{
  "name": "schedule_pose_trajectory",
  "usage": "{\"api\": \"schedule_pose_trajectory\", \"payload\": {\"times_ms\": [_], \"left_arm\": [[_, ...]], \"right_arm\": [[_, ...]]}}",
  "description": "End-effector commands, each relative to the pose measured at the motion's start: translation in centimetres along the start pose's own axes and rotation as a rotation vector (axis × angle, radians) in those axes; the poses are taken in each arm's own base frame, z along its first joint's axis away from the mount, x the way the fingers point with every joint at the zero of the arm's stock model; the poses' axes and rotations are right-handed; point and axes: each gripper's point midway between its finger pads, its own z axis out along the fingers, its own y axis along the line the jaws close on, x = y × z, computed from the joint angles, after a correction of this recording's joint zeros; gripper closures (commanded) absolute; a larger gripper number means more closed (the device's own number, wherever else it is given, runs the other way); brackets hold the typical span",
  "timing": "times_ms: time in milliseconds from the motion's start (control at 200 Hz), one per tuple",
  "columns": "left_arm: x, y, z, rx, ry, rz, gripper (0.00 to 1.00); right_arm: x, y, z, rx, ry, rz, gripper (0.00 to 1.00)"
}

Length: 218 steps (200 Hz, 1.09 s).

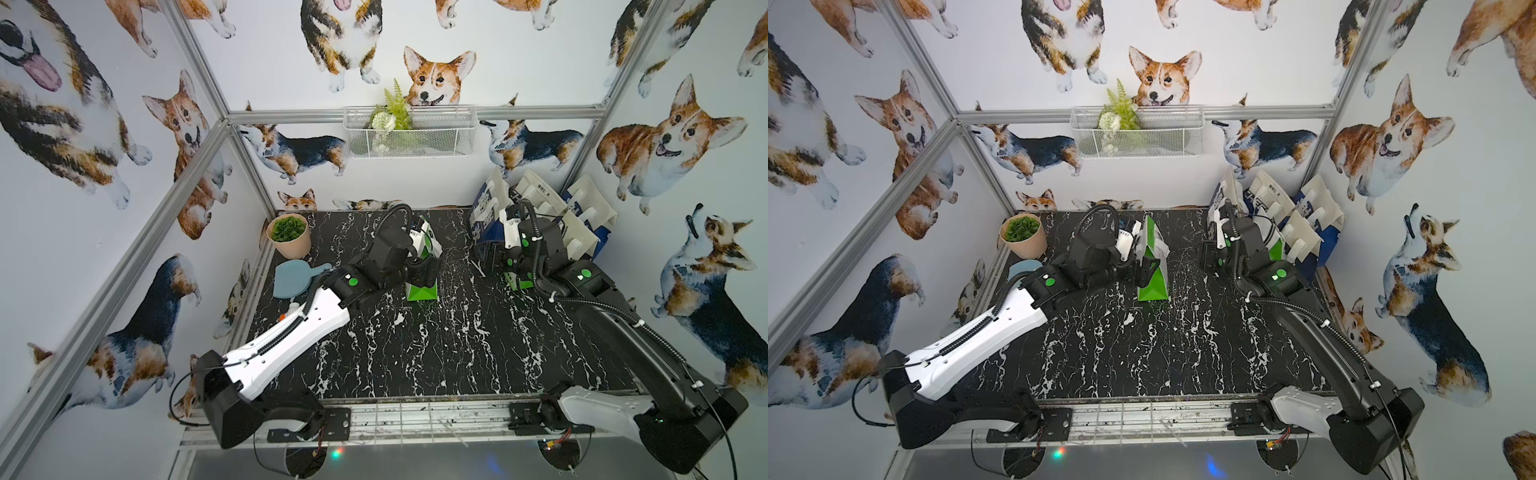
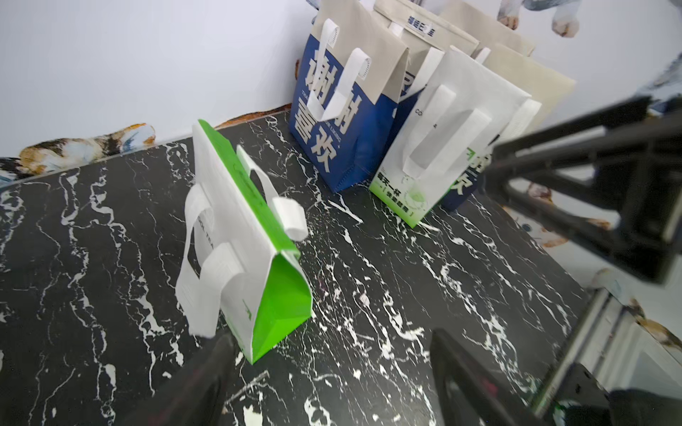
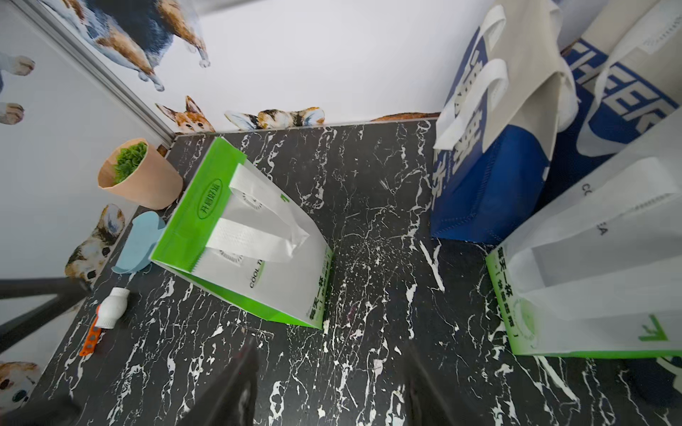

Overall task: Open the takeout bag
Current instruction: Move the takeout bag to the center of the board, then adjust the takeout bag at the center of the board.

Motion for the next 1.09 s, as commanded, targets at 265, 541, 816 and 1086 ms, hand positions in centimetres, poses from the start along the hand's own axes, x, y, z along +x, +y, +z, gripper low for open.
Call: {"api": "schedule_pose_trajectory", "payload": {"times_ms": [265,541,816,1086], "left_arm": [[-1.1,2.3,5.8,-0.204,0.081,0.048,0.32],[0.4,3.8,6.7,-0.194,0.145,0.04,0.79],[1.3,0.0,3.2,0.081,0.163,0.288,1.0],[3.3,-2.5,-1.4,0.421,0.082,0.595,1.0]], "right_arm": [[0.8,-0.8,-0.8,-0.02,-0.052,-0.071,0.38],[0.8,-1.2,-1.2,-0.013,-0.078,-0.078,0.38],[1.1,-1.0,-0.8,-0.03,-0.07,-0.078,0.38],[1.2,0.4,-1.1,-0.114,-0.079,-0.102,0.38]]}}
